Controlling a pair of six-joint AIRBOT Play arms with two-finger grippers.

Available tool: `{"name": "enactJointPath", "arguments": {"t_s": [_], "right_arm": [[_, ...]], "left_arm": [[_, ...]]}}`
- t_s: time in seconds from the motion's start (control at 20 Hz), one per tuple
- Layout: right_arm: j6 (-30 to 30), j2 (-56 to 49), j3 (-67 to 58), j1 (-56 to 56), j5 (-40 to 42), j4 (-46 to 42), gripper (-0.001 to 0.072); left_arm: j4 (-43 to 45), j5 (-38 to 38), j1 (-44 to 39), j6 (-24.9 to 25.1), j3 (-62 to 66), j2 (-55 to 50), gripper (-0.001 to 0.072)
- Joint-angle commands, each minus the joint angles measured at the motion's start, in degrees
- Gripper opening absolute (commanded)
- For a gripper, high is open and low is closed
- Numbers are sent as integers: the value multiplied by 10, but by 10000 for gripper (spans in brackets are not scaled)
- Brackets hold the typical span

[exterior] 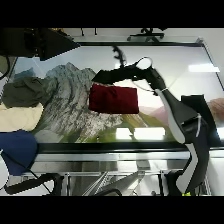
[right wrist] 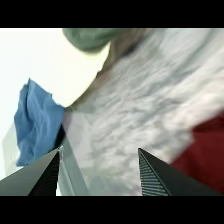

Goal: Fold the shirts.

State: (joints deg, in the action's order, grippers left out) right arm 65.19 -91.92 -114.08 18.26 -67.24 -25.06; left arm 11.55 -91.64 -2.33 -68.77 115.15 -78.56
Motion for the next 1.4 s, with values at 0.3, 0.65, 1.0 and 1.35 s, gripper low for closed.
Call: {"name": "enactJointPath", "arguments": {"t_s": [0.3,0.65,1.0,1.35], "right_arm": [[141,47,76,-231,-152,-260,532],[115,-29,164,-191,-104,-256,678],[67,-85,163,-148,-63,-166,490],[-18,-12,58,-158,-60,17,19]], "left_arm": [[7,-31,1,4,0,43,13],[8,-34,1,4,0,43,13],[9,-57,1,4,0,43,13],[9,-52,1,4,0,43,13]]}}
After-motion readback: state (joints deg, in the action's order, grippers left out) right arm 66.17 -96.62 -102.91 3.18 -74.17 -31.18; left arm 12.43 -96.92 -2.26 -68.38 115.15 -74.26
